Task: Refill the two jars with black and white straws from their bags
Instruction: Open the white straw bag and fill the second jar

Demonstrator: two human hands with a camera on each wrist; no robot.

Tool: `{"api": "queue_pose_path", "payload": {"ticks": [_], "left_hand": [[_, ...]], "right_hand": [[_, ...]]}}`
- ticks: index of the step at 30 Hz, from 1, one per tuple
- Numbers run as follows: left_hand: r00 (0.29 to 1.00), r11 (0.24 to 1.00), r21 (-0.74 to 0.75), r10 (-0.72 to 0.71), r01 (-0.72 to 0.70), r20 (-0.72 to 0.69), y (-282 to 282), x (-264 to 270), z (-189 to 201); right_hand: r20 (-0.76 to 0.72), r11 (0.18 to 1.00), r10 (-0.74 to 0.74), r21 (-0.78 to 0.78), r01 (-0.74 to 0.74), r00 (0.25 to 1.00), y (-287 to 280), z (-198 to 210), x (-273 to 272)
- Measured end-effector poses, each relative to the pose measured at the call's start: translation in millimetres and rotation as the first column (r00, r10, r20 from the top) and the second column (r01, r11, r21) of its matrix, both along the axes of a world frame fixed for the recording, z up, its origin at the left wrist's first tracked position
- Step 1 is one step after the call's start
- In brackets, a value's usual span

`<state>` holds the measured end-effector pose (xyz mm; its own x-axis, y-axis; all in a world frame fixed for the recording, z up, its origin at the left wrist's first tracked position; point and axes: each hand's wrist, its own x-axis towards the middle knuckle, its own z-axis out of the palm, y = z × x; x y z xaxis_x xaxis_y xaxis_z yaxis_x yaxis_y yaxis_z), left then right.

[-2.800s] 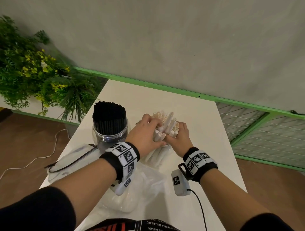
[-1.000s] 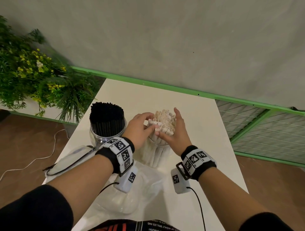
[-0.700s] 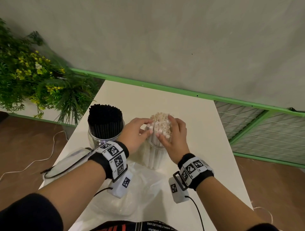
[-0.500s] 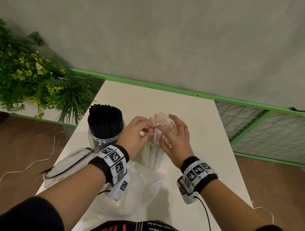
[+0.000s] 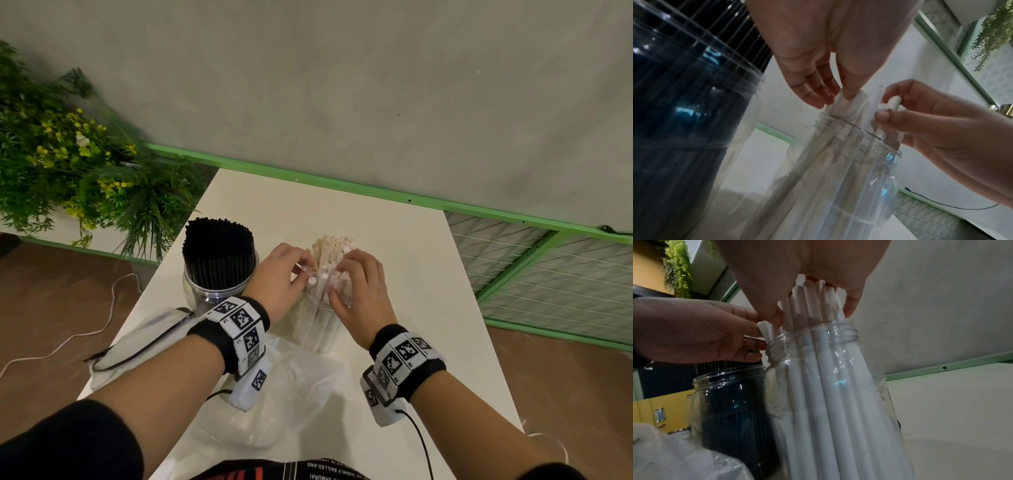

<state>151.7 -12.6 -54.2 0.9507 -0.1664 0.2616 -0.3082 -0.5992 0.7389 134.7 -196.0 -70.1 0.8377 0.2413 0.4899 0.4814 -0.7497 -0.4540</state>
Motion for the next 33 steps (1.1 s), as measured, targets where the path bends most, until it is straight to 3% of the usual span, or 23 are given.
{"api": "queue_pose_path", "payload": {"ticks": [4,7,13,16,22,27,30,33], "left_hand": [[0.997,0.999,-0.009,0.043,-0.044,-0.069,-1.0,0.8,3.8],[0.989,0.993,-0.070,0.082,-0.091,-0.125,-0.9,0.4,5.8],[0.958,1.000,-0.019,-0.021,0.017,-0.286,0.1,3.8,8.1],[0.963,1.000,0.020,-0.007,0.013,-0.271,-0.1,12.3,12.3],[0.978,0.993,-0.068,0.079,-0.094,-0.195,-2.2,24.7,19.5],[0.945,0.983,-0.073,0.139,-0.167,-0.296,-0.1,23.7,6.2],[0.955,0.978,-0.155,0.094,-0.142,-0.282,-1.6,16.9,8.0],[0.963,0.985,-0.096,0.117,-0.144,-0.243,-6.5,17.4,16.6]], "right_hand": [[-0.014,0.993,0.020,-0.115,-0.021,1.000,0.9,2.1,-3.6],[-0.056,0.994,0.018,-0.108,-0.024,0.998,4.4,6.1,-5.5],[-0.047,0.996,-0.018,-0.084,0.014,0.999,5.9,3.8,-0.2],[-0.036,0.999,-0.005,-0.042,0.003,0.999,5.7,0.7,1.9],[-0.052,0.999,0.013,0.037,-0.011,0.999,2.9,-0.2,0.1],[-0.057,1.000,-0.011,-0.001,0.011,0.998,6.1,3.4,-3.4],[-0.061,0.996,-0.042,-0.076,0.037,0.997,6.9,6.8,-2.0],[-0.072,0.995,-0.048,-0.091,0.041,0.996,7.1,7.4,0.0]]}}
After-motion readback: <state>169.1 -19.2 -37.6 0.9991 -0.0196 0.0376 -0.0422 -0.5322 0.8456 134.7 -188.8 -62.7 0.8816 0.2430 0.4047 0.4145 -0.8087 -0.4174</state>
